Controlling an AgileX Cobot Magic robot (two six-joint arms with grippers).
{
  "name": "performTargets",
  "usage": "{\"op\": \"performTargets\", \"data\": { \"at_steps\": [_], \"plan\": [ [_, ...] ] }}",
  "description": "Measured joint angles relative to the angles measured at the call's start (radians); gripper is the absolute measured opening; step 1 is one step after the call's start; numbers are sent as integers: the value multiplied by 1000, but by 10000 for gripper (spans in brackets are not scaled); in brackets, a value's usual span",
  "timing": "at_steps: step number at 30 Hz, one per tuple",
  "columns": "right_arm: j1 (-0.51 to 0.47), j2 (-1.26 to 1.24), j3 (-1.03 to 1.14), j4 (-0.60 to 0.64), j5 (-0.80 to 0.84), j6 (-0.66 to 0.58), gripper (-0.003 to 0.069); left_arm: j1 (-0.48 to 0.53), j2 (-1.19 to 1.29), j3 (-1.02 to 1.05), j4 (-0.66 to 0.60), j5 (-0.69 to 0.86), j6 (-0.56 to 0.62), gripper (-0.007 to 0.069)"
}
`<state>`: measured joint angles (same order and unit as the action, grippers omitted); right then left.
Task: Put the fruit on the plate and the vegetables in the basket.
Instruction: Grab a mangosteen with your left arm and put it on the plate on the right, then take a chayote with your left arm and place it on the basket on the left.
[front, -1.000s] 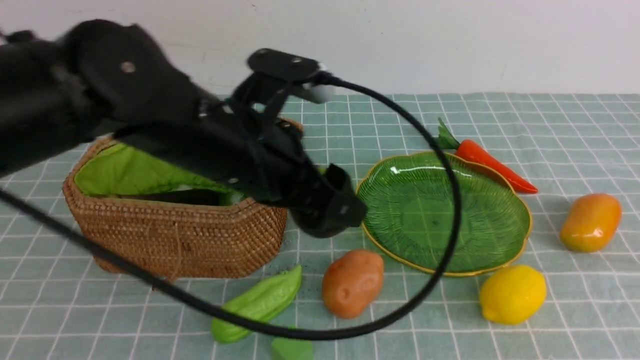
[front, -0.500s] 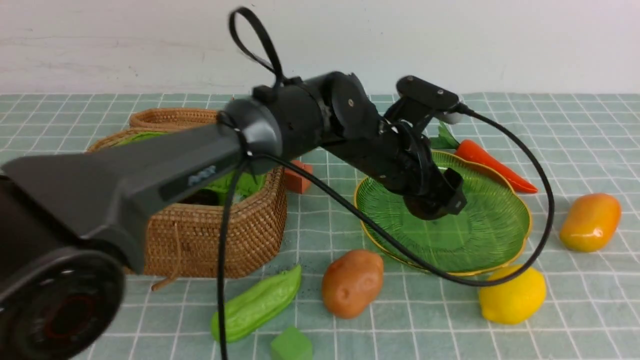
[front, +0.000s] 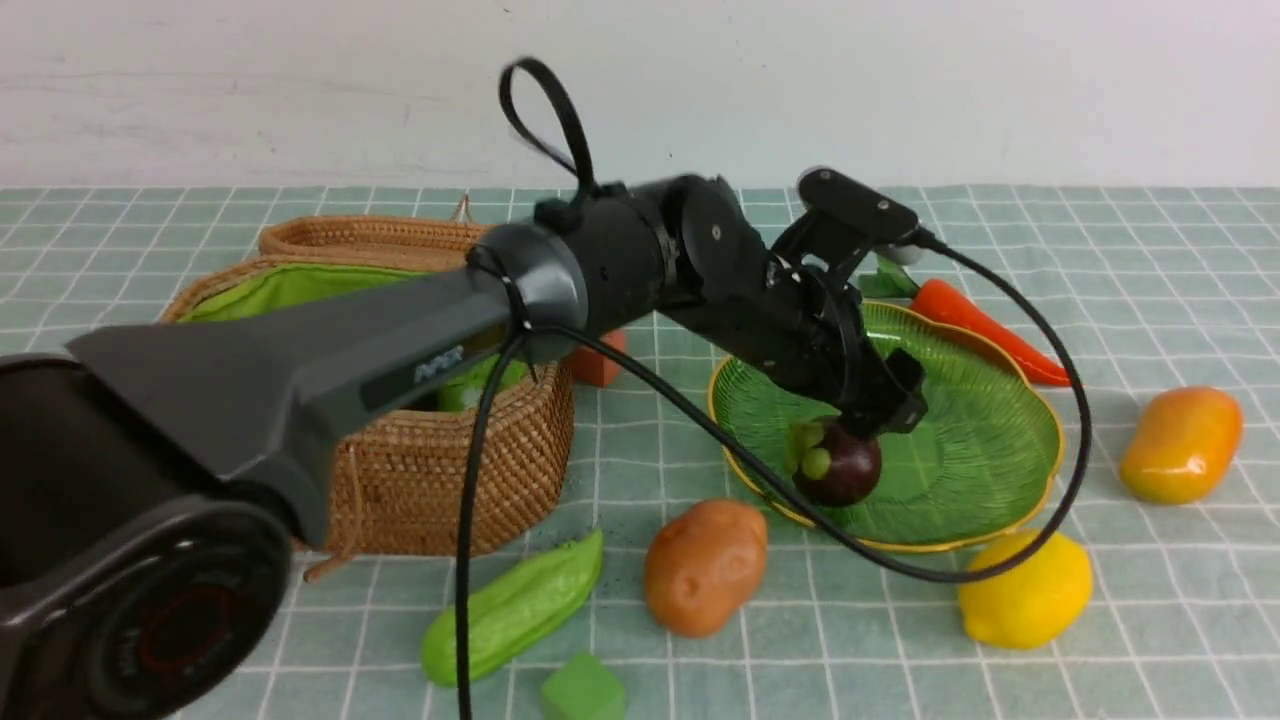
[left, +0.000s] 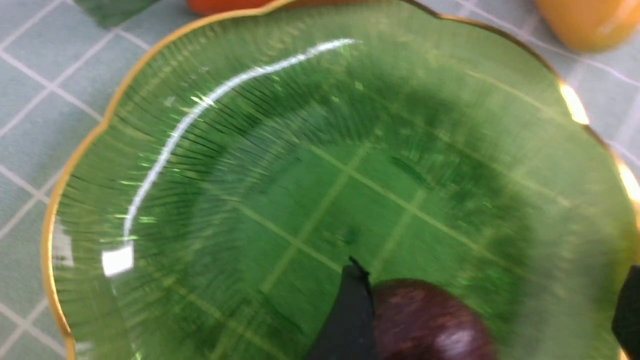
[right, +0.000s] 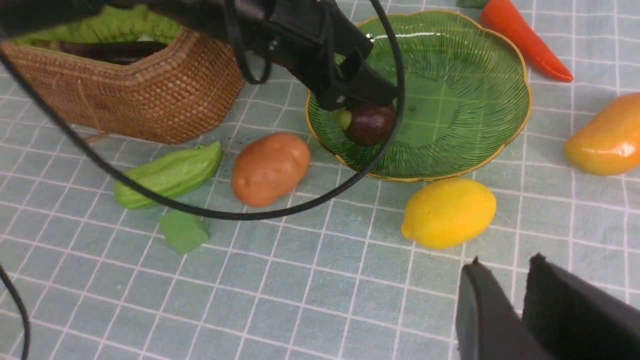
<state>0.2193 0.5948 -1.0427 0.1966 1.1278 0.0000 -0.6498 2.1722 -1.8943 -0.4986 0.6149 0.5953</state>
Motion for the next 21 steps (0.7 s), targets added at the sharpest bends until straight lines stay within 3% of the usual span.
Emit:
{"op": "performTargets", "data": {
  "at_steps": [4, 5, 7, 8, 9, 11, 14, 21],
  "plan": [
    [0, 0, 0, 11, 0, -27, 141, -1, -124, 0, 111, 212, -170, 423],
    [0, 0, 0, 15, 0, -31, 141, -2, -138, 0, 128, 221, -194, 409],
    [0, -1, 0, 54, 0, -73, 141, -9, -211, 0, 216, 305, -308, 223],
    [0, -6, 0, 88, 0, -107, 141, -13, -250, -2, 287, 356, -381, 84],
    [0, -8, 0, 105, 0, -122, 141, -15, -275, -3, 320, 385, -415, 35],
    [0, -18, 0, 159, 0, -171, 141, -19, -310, -4, 375, 449, -453, -13],
    [0, -42, 0, 250, 13, -261, 141, -23, -360, -4, 452, 580, -535, -13],
    [0, -108, 0, 374, 75, -407, 141, -23, -521, 218, 528, 619, -590, -13]
  ]
}}
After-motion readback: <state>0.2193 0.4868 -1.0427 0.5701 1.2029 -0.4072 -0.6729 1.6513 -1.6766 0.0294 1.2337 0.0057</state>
